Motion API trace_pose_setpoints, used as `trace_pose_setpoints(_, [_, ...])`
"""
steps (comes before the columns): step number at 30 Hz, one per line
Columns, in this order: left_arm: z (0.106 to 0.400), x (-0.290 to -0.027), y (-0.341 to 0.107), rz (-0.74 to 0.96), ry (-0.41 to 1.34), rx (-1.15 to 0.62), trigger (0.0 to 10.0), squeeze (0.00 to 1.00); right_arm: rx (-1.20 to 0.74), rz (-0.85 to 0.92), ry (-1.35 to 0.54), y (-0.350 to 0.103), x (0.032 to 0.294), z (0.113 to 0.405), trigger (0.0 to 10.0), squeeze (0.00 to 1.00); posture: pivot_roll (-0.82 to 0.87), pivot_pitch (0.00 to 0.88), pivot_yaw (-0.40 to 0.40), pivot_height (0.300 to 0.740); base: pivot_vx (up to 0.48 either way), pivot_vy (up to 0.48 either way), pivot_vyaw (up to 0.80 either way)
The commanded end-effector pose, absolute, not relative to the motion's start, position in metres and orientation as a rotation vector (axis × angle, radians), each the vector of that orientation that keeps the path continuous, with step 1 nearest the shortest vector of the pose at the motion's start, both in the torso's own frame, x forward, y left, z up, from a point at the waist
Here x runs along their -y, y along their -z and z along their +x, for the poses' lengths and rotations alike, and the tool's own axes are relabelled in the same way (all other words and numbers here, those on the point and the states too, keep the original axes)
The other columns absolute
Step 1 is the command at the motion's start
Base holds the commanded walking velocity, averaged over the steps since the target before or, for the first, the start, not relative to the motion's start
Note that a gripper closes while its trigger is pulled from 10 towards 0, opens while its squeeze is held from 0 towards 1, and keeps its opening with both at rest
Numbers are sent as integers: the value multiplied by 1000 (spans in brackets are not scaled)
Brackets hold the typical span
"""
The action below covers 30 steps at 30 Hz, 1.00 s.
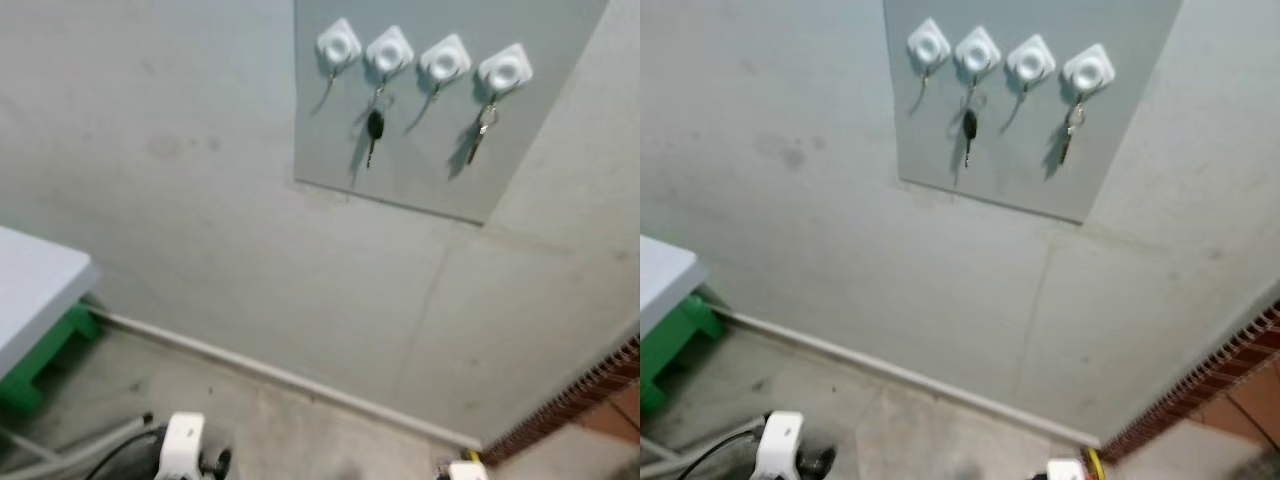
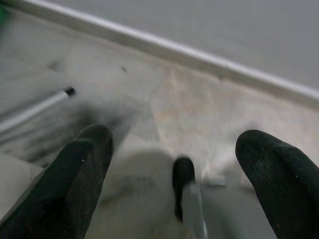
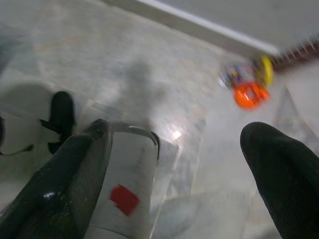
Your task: Hang keys on a hook
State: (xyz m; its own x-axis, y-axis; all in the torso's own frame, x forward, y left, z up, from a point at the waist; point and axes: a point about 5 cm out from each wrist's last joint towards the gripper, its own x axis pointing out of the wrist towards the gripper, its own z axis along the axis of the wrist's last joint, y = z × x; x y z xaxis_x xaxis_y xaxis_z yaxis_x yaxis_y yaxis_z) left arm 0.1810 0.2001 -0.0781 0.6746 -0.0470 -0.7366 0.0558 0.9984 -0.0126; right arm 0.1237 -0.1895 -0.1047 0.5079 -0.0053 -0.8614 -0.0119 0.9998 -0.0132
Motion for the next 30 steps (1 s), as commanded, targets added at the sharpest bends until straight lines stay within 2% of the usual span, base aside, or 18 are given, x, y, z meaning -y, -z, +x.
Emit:
trace_pose_setpoints(1, [178,-195,80,4,65,-838,10000,0,-1069,-37,7,106,197,116,10000,0,7,0,5,740,0,0,800])
trace_pose_setpoints(30, [180,-192,80,-32,36,-840,10000,0,-1063,-41,1,105,198,119,10000,0,9,0,-2,740,0,0,800])
